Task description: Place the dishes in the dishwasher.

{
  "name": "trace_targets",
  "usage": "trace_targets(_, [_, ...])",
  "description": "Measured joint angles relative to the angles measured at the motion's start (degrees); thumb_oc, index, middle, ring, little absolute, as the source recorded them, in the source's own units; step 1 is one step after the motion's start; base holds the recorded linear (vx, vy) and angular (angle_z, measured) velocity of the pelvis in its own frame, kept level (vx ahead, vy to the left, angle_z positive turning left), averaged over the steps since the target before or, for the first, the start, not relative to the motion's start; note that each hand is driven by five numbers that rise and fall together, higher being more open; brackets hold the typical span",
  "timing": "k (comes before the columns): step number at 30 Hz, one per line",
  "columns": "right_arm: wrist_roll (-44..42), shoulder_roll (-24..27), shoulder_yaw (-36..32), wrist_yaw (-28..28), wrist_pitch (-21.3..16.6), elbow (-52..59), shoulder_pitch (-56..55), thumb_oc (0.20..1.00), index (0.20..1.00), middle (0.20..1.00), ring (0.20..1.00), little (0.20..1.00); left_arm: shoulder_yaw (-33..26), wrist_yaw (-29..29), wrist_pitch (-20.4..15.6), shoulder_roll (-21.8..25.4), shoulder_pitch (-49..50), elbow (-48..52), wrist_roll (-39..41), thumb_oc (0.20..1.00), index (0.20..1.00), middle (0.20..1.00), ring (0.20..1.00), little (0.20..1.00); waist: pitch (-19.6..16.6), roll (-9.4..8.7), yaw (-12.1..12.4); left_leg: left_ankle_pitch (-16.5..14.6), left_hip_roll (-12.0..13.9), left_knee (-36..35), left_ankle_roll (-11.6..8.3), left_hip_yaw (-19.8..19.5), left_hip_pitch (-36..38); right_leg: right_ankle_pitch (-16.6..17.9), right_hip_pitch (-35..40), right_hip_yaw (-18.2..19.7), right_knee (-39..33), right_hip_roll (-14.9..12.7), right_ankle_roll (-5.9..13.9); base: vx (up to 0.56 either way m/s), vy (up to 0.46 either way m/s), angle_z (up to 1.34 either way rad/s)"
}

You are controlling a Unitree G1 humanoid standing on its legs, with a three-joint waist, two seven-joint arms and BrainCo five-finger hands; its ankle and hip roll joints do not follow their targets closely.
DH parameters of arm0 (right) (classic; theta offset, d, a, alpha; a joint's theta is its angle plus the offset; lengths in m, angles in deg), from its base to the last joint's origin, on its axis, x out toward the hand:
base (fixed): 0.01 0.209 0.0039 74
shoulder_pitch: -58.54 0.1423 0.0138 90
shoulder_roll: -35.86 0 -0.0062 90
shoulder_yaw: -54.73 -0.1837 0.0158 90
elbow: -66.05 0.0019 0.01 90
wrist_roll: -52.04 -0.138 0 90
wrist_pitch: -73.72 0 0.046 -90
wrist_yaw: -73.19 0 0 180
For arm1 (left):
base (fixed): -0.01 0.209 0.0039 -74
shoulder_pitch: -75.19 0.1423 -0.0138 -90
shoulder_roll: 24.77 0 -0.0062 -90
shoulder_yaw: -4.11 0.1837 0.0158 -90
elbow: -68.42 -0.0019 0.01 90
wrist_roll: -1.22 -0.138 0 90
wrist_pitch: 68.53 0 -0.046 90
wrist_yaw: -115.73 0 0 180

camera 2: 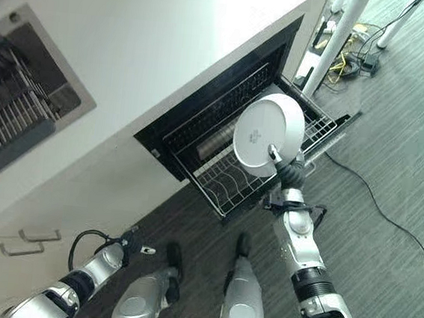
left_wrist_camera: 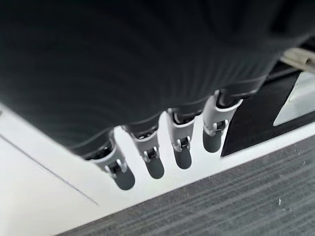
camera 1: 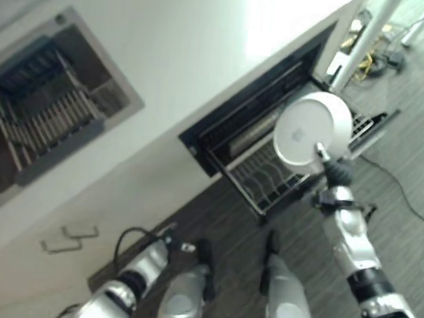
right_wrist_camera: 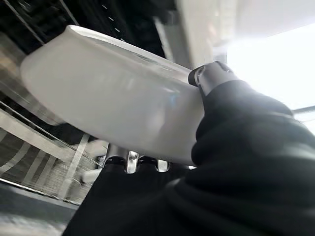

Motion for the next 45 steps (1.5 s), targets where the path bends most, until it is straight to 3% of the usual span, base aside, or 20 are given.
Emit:
trace_targets(4, [-1.4, -1.8, 0.0, 0.6, 0.2, -2.4, 0.4, 0.200, 0.200, 0.200, 0.200, 0.200, 1.5, 0.0, 0.7, -0.1, -0.5, 0.0, 0.0, 1.000, 1.000, 1.000, 1.000, 1.000, 1.8, -0.35, 0.0, 0.0, -0.1, 0.3, 0.01, -0.2, -1.0, -0.1, -1.1, -0.1, 0.8, -0.2, -0.04, -0.05, 0.047, 0.03])
trace_targets(10, [0.2, -0.3, -0.1, 3.2, 4.0, -5.9, 4.9, 0.200, 0.200, 0.200, 0.200, 0.200, 4.3, 2.2, 1.2, 0.7, -1.6, -0.6, -4.2, 1.000, 1.000, 1.000, 1.000, 1.000, 2.2, -0.62, 0.5, -0.2, -0.1, 1.5, 0.23, -2.1, -2.6, -0.1, -1.2, -1.7, 0.9, -0.6, -0.07, -0.04, 0.051, 0.14])
trace_targets(14, [6.8, 0.5, -0.1, 7.3, 11.3, -9.2, 10.5, 0.200, 0.200, 0.200, 0.200, 0.200, 6.2, 3.6, 2.9, 2.0, -3.3, -1.0, -5.1, 1.000, 1.000, 1.000, 1.000, 1.000, 3.0, -2.04, 1.8, -0.8, -0.1, 3.6, 0.72, -2.7, -4.5, -0.2, -2.2, -2.0, 1.9, -0.9, -0.08, -0.09, 0.009, 0.09])
trace_targets(18, [20.2, 5.0, 2.2, 11.6, 20.2, -16.3, 19.9, 0.200, 0.200, 0.200, 0.200, 0.200, 6.4, 4.2, 2.0, 3.2, -6.4, -2.4, -8.3, 1.000, 1.000, 1.000, 1.000, 1.000, 3.2, -3.47, 3.8, -1.9, 0.8, 8.6, 0.56, -4.6, -11.0, -0.4, -5.8, -3.2, 2.8, -0.7, 0.18, -0.06, -0.058, 0.16])
trace_targets(21, [25.0, 7.2, 3.3, 11.4, 24.3, -17.6, 25.7, 0.200, 0.200, 0.200, 0.200, 0.200, 8.5, 4.5, 1.5, 5.2, -6.0, -1.7, -10.6, 1.000, 1.000, 1.000, 1.000, 1.000, 3.3, -5.73, 5.3, -2.4, 1.6, 10.4, 0.54, -4.9, -12.7, 0.1, -6.4, -3.6, 2.8, -0.1, -0.56, -0.02, -0.086, 0.06])
trace_targets(25, [29.4, 10.1, 9.4, 7.1, 31.1, -17.6, 33.1, 0.200, 0.200, 0.200, 0.200, 0.200, 8.4, 0.8, 1.0, 11.6, -6.4, -0.5, -12.6, 1.000, 1.000, 1.000, 1.000, 1.000, 2.5, -11.38, 7.5, -6.2, 4.6, 18.5, -0.58, -7.8, -17.7, -0.4, -6.8, -5.6, 4.1, 2.1, -1.51, 0.00, -0.114, 0.12])
trace_targets(27, [30.5, 11.1, 10.0, 5.4, 33.0, -17.7, 33.5, 0.200, 0.200, 0.200, 0.200, 0.200, 8.4, -0.3, 0.0, 12.3, -6.9, 0.5, -12.6, 1.000, 1.000, 1.000, 1.000, 1.000, 2.4, -11.46, 8.4, -7.3, 4.9, 20.9, -0.37, -9.0, -19.3, -0.9, -7.1, -6.3, 4.9, 2.3, -1.48, 0.01, -0.067, 0.22])
trace_targets(29, [32.5, 11.6, 13.7, 1.2, 36.9, -18.0, 34.2, 0.200, 0.200, 0.200, 0.200, 0.200, 8.0, -2.8, -4.7, 13.9, -7.1, 2.0, -12.6, 1.000, 1.000, 1.000, 1.000, 1.000, 2.4, -11.56, 9.4, -8.7, 5.0, 23.3, 0.26, -9.5, -20.9, -1.1, -7.4, -6.3, 5.4, 2.2, -1.20, 0.01, -0.036, 0.12])
trace_targets(31, [33.0, 11.4, 15.1, -0.6, 38.9, -22.4, 34.6, 0.200, 0.200, 0.200, 0.200, 0.200, 8.4, -3.5, -7.1, 16.2, -6.4, 7.7, -12.6, 1.000, 1.000, 1.000, 1.000, 1.000, 2.4, -11.58, 11.1, -9.0, 4.8, 24.2, 0.54, -10.1, -21.9, -1.3, -7.5, -6.6, 5.4, 2.1, -0.90, 0.00, -0.019, 0.14])
trace_targets(33, [35.8, 9.6, 17.8, -1.4, 40.8, -31.5, 37.4, 0.200, 0.200, 0.200, 0.200, 0.200, 8.4, -4.0, -8.8, 16.2, -8.7, 5.2, -12.6, 1.000, 1.000, 1.000, 1.000, 1.000, 2.3, -11.76, 11.9, -9.2, 4.8, 25.3, 0.61, -11.5, -23.5, -1.6, -7.7, -7.9, 5.4, 2.1, -0.52, 0.05, 0.005, 0.25])
trace_targets(36, [37.8, 7.7, 18.9, -1.0, 41.0, -34.1, 39.5, 0.200, 0.200, 0.200, 0.200, 0.200, 8.9, -3.6, -10.0, 16.0, -9.8, 2.5, -13.4, 1.000, 1.000, 1.000, 1.000, 1.000, 2.1, -11.92, 12.5, -10.4, 4.7, 28.5, 0.48, -12.4, -25.6, -2.7, -9.2, -7.8, 7.8, 1.9, 0.06, -0.06, 0.039, 0.08])
trace_targets(40, [40.4, 5.4, 20.3, 4.1, 40.1, -34.7, 44.8, 0.200, 0.200, 0.200, 0.200, 0.200, 12.6, -3.1, -11.4, 16.5, -13.3, 2.7, -14.7, 1.000, 1.000, 1.000, 1.000, 1.000, 2.2, -11.84, 12.3, -11.9, 4.0, 34.0, 2.36, -12.7, -31.7, -3.8, -16.2, -7.5, 15.9, -0.3, -0.21, -0.07, 0.098, 0.05])
trace_targets(42, [40.4, 2.4, 20.3, 8.0, 40.8, -35.8, 45.1, 0.200, 0.200, 0.200, 0.200, 0.200, 12.6, -4.0, -11.5, 16.0, -13.8, 2.5, -14.7, 1.000, 1.000, 1.000, 1.000, 1.000, 2.3, -11.67, 12.2, -12.4, 2.7, 35.6, 3.30, -12.5, -32.8, -5.1, -18.0, -7.1, 19.0, -2.1, 0.63, -0.06, 0.091, 0.13])
trace_targets(43, [40.5, 1.4, 20.1, 11.3, 40.9, -35.8, 44.9, 0.200, 0.200, 0.200, 0.200, 0.200, 12.5, -5.2, -12.0, 15.7, -14.1, 2.4, -13.8, 1.000, 1.000, 1.000, 1.000, 1.000, 2.3, -11.65, 12.0, -12.9, 2.3, 36.2, 4.46, -12.4, -34.3, -6.8, -19.8, -6.5, 20.7, -3.1, 0.80, -0.05, 0.091, 0.18])
trace_targets(45, [41.9, 1.4, 19.6, 16.3, 41.5, -35.8, 44.8, 0.200, 0.200, 0.200, 0.200, 0.200, 11.9, -7.6, -13.2, 15.5, -12.7, 2.3, -11.8, 1.000, 1.000, 1.000, 1.000, 1.000, 2.5, -11.31, 12.1, -12.7, 2.0, 37.3, 4.68, -12.1, -37.5, -11.7, -24.4, -4.9, 27.7, -3.1, 0.02, -0.06, 0.094, 0.13])
